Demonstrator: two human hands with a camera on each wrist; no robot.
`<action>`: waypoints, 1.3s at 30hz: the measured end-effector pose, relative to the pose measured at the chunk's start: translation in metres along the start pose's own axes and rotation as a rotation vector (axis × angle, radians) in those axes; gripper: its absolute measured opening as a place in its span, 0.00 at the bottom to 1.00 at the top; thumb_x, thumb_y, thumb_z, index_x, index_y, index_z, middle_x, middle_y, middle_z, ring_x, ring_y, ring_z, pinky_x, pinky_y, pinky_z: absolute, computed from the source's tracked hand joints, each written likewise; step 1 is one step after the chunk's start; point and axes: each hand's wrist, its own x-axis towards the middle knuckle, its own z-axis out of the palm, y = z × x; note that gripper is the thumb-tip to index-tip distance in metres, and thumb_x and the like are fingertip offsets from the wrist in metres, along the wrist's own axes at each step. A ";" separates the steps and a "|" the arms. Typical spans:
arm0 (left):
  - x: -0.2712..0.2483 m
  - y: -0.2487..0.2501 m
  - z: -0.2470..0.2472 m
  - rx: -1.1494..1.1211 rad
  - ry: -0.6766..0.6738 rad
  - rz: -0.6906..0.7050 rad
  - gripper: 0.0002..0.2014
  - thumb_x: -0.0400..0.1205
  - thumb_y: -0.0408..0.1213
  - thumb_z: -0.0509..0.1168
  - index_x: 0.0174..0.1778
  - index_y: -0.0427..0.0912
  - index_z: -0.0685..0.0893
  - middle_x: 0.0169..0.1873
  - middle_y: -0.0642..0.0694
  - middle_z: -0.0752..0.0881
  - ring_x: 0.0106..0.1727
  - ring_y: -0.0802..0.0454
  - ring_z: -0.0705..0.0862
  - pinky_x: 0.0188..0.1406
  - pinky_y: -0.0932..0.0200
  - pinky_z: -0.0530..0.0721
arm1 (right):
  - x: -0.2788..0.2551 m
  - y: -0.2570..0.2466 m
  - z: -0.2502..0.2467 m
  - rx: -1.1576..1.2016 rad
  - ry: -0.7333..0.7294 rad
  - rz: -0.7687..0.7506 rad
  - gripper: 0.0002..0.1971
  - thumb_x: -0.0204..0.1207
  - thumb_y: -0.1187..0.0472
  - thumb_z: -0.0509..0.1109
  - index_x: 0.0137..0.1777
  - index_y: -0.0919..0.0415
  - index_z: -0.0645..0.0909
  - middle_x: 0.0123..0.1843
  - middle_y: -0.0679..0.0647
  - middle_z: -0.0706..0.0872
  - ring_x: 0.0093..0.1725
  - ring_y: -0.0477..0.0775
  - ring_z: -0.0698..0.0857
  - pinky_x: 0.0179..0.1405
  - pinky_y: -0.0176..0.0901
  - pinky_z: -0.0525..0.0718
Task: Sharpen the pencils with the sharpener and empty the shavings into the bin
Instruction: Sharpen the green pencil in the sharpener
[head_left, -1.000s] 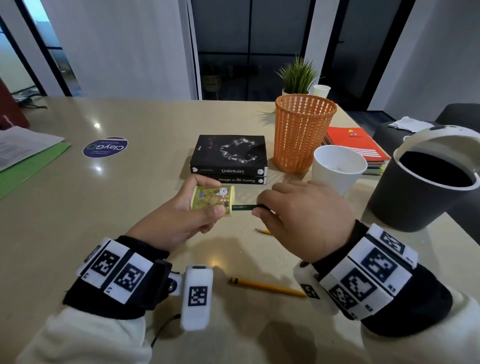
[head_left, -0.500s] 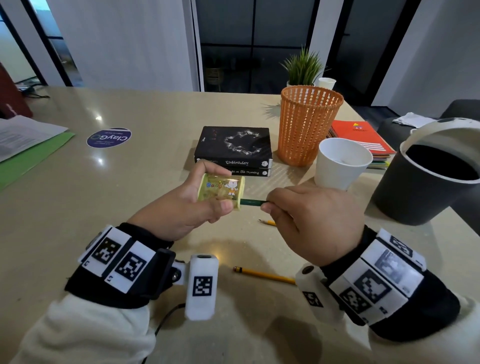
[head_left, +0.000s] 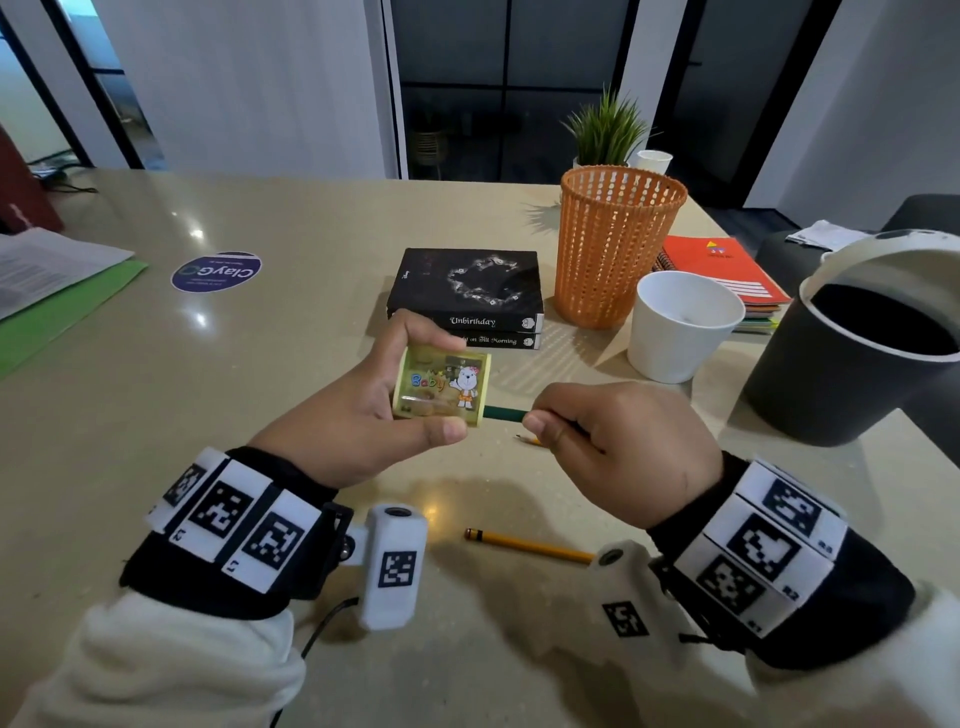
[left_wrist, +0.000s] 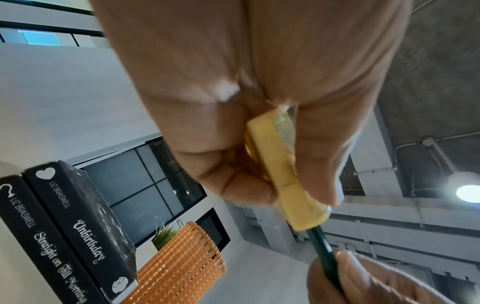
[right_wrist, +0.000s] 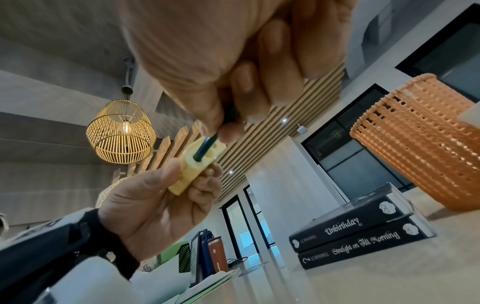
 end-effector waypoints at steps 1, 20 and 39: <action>0.001 -0.001 -0.001 -0.007 -0.003 0.009 0.26 0.69 0.35 0.74 0.44 0.73 0.72 0.39 0.68 0.84 0.43 0.65 0.85 0.40 0.74 0.79 | 0.000 0.001 0.000 0.010 -0.014 0.008 0.21 0.74 0.43 0.48 0.33 0.52 0.78 0.21 0.45 0.72 0.22 0.56 0.76 0.19 0.35 0.64; 0.004 -0.014 0.003 -0.010 0.025 0.120 0.21 0.63 0.40 0.73 0.45 0.69 0.76 0.45 0.64 0.83 0.45 0.60 0.85 0.43 0.66 0.83 | 0.006 0.001 -0.003 0.102 -0.311 0.210 0.18 0.81 0.48 0.54 0.39 0.58 0.78 0.31 0.52 0.80 0.36 0.55 0.79 0.37 0.48 0.77; 0.002 -0.020 -0.008 -0.089 -0.031 -0.154 0.29 0.57 0.49 0.76 0.52 0.53 0.75 0.41 0.59 0.89 0.42 0.62 0.86 0.39 0.70 0.81 | 0.004 0.002 -0.001 -0.076 -0.029 -0.166 0.13 0.75 0.51 0.59 0.36 0.57 0.79 0.26 0.48 0.80 0.22 0.55 0.78 0.17 0.36 0.65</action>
